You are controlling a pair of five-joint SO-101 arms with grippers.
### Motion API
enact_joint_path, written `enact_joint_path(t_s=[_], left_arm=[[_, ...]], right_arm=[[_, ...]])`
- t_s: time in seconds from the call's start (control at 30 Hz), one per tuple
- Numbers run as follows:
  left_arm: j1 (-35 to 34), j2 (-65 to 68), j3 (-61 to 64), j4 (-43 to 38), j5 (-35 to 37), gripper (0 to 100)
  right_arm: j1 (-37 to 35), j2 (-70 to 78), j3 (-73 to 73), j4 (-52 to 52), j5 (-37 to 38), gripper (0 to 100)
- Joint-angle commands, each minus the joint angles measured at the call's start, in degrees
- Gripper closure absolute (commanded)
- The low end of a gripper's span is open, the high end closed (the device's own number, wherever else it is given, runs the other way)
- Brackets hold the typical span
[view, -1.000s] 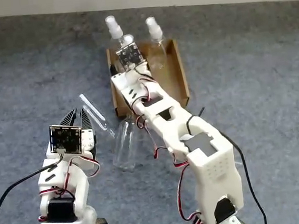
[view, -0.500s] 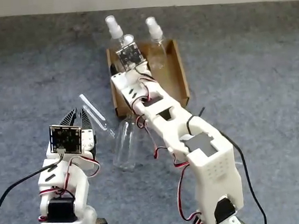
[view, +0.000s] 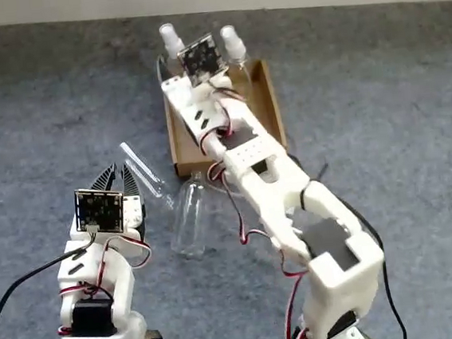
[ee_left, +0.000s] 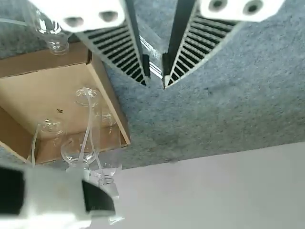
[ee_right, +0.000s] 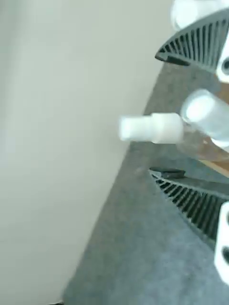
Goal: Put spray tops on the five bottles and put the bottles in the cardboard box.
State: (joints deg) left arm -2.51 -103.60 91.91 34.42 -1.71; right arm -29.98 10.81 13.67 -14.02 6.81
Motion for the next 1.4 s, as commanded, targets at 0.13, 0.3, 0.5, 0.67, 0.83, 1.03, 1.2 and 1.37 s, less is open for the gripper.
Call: enact_joint_path(t_s=[0.13,0.3,0.5,0.67,0.83,1.03,1.2,1.37], left_arm=[[-0.57,-0.66,-0.22,-1.32,0.44,99],[-0.57,-0.66,-0.22,-1.32,0.44,99],[-0.75,-0.66,-0.22,-1.32,0.44,99],[-0.84,-0.66,-0.22,-1.41,0.44,99],[-0.84,-0.66,-0.22,-1.41,0.44,99],[-0.84,-0.66,-0.22,-1.41,0.44,99],[-0.84,-0.66,-0.22,-1.41,0.44,99],[-0.84,-0.66,-0.22,-1.41,0.44,99]], right_arm=[[0.57,-20.62,-0.22,16.57,0.44,71.2],[0.31,-33.27,1.98,30.90,0.44,71.2],[-6.99,-43.74,6.55,55.60,-1.93,71.2],[-12.53,-43.12,8.84,64.40,-17.58,71.2],[-14.81,-36.79,12.00,64.22,-29.36,71.2],[-14.55,-24.92,12.00,64.13,-39.56,71.1],[-14.90,-17.27,11.91,63.69,-39.65,71.1],[-14.90,-13.41,12.35,59.65,-39.65,71.2]])
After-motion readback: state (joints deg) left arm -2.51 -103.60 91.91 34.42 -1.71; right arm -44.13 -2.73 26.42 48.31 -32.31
